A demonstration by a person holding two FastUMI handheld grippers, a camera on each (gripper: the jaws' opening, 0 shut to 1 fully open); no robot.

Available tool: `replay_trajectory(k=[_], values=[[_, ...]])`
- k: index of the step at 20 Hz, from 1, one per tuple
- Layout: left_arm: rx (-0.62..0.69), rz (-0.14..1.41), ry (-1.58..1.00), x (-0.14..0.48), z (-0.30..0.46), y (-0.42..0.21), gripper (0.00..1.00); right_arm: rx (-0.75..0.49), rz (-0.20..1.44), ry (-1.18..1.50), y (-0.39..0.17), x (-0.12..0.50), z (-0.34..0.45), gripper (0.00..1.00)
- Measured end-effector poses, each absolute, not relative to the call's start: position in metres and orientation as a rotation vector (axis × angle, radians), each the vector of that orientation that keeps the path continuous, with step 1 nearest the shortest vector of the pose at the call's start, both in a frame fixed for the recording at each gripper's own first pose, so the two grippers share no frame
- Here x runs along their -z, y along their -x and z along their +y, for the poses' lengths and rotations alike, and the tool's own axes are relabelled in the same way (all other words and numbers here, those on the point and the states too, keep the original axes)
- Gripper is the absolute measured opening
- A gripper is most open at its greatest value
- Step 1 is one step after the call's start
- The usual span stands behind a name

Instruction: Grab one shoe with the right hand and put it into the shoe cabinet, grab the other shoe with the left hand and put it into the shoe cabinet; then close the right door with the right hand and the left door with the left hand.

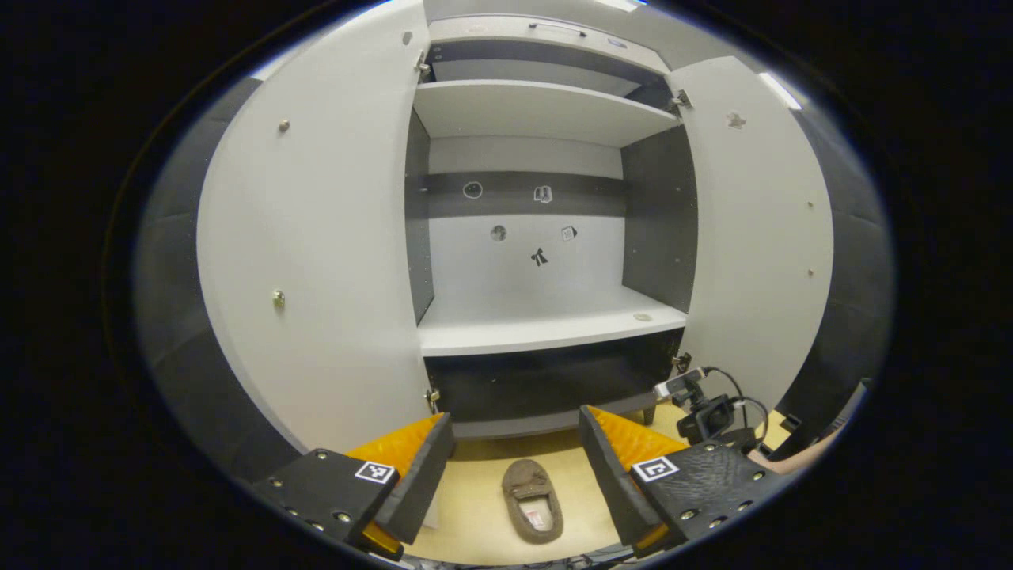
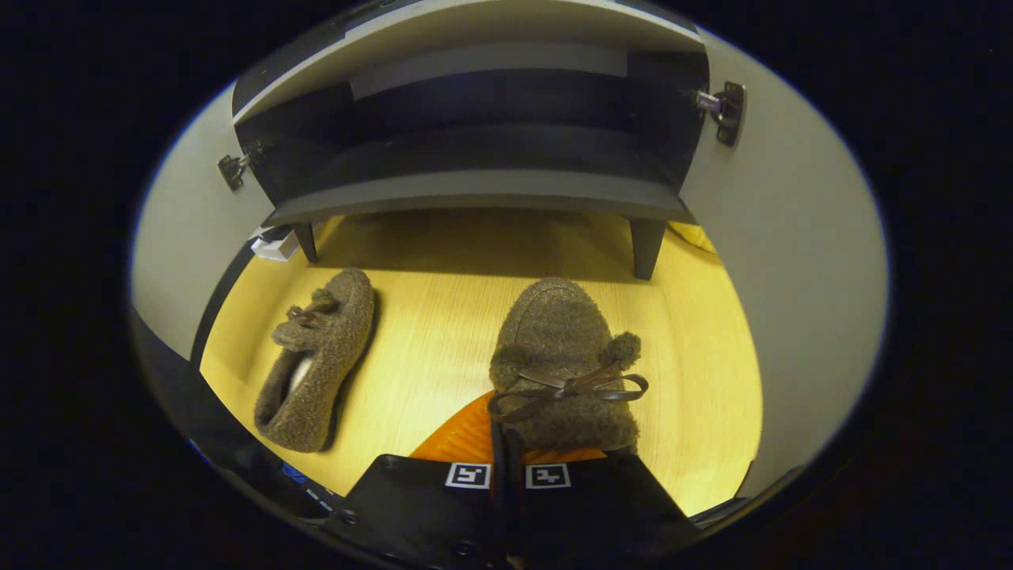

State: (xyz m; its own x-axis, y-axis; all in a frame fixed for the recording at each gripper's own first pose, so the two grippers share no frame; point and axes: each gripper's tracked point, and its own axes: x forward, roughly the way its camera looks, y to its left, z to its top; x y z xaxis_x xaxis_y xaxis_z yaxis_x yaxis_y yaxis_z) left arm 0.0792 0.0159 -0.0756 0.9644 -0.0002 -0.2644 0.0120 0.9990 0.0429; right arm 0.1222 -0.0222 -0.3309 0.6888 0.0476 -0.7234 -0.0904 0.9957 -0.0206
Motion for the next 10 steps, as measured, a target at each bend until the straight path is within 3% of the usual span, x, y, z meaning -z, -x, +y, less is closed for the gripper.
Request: replay_trajectory(k=[10], values=[[-0.014, 0.244, -0.064, 0.086, 0.033, -0.074, 0.92, -0.158, 0.654, 0.033, -0.103, 0.189, 0.004, 0.02]])
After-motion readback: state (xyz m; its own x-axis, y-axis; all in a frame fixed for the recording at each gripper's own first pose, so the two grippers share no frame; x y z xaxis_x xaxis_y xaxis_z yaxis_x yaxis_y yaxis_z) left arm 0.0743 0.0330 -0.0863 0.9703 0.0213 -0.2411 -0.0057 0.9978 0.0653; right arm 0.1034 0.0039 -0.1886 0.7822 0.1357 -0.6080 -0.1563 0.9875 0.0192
